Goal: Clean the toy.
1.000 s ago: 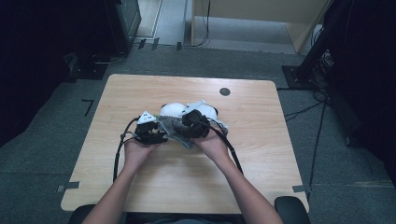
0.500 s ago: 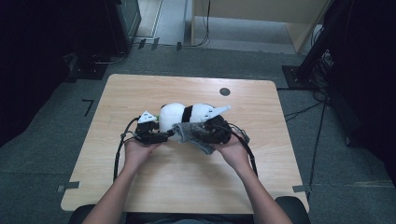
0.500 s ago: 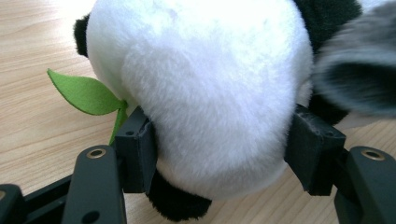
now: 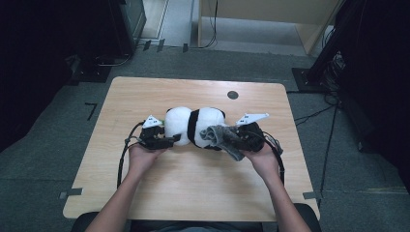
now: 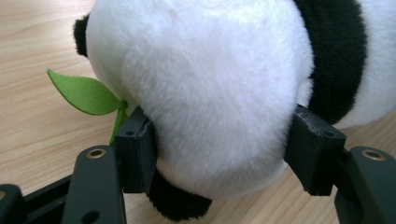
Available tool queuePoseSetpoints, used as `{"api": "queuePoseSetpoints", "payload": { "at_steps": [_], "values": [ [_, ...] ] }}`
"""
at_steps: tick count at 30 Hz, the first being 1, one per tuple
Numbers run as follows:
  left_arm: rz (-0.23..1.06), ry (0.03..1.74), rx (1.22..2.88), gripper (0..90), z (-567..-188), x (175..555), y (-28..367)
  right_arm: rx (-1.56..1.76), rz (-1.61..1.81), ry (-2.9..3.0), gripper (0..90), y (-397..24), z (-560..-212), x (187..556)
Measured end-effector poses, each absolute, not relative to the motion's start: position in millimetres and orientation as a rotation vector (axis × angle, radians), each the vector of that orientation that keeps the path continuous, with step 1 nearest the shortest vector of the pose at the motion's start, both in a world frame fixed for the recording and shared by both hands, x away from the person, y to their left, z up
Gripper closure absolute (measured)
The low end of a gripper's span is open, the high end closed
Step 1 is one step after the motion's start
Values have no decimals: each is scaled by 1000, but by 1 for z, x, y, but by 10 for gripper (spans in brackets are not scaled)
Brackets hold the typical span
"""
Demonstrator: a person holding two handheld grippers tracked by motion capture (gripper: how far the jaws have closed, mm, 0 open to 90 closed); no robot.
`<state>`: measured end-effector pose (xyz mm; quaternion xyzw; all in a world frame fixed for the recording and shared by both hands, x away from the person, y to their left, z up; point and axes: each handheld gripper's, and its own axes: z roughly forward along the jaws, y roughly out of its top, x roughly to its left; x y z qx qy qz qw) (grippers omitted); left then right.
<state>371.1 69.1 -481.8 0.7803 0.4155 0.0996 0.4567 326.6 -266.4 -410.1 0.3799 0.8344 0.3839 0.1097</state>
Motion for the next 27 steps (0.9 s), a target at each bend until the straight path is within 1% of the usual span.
{"api": "queuePoseSetpoints", "payload": {
  "at_steps": [7, 12, 16, 22, 27],
  "values": [
    [239, 1029, 1926, 339, -480, 371, 69, 1030, 1229, 2466, 763, -256, -402, 309],
    [242, 1032, 1935, 340, -478, 371, 68, 938, 1245, 2538, 764, -229, -403, 297],
    [242, 1033, 1939, 340, -477, 371, 67, 874, 1190, 2632, 763, -198, -418, 297],
    [241, 1031, 1943, 343, -474, 371, 66, 831, 1110, 2706, 766, -153, -445, 311],
    [243, 1030, 1945, 344, -474, 370, 67, 864, 1048, 2637, 766, -133, -460, 326]
  ]
}}
